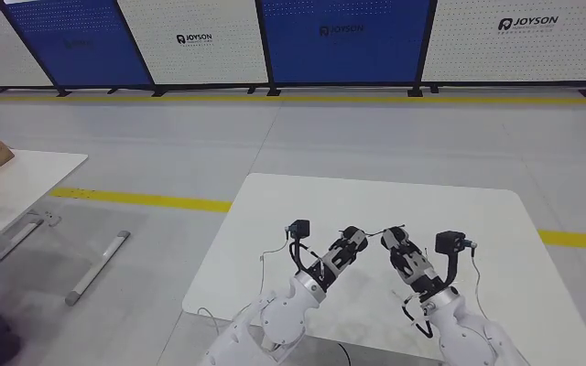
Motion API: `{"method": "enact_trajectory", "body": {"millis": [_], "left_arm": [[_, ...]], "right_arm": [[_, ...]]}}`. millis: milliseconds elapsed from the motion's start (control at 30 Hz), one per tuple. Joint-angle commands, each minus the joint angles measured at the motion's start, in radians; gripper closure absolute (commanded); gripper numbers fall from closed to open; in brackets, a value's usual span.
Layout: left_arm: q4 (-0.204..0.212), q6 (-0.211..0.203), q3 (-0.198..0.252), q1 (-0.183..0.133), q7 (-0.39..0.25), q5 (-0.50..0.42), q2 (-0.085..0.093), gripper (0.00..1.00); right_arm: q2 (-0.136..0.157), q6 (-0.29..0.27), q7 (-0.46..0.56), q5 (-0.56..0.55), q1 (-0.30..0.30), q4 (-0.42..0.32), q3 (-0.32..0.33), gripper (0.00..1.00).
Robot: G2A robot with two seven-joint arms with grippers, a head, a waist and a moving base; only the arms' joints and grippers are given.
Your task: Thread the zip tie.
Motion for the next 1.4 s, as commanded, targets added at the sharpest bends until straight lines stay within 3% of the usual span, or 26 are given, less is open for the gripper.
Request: {"method": "enact_trajectory", "body": {"millis": [0, 133, 367, 733, 933, 1367], "left_arm": [[0.004, 0.002, 0.002, -0.002, 0.002, 0.002, -0.001, 0.82], [0.009, 0.010, 0.006, -0.007, 0.001, 0.009, -0.001, 0.74], [0.015, 0.020, 0.010, -0.014, -0.004, 0.015, -0.003, 0.80], [0.022, 0.035, 0.019, -0.028, -0.014, 0.019, -0.005, 1.00], [0.024, 0.036, 0.017, -0.031, -0.013, 0.014, -0.006, 1.00], [0.018, -0.006, 0.016, -0.021, -0.011, 0.044, -0.003, 1.00]], "right_arm": [[0.000, 0.005, -0.007, -0.010, -0.002, -0.002, -0.003, 1.00], [-0.001, 0.011, -0.015, -0.021, -0.002, -0.002, -0.008, 1.00], [-0.001, 0.010, -0.022, -0.038, -0.002, -0.007, -0.015, 1.00], [-0.002, 0.009, -0.028, -0.044, 0.002, -0.013, -0.022, 1.00], [-0.003, 0.008, -0.030, -0.044, 0.004, -0.013, -0.025, 1.00], [-0.003, 0.002, 0.000, -0.016, 0.009, -0.005, -0.031, 1.00]]}}
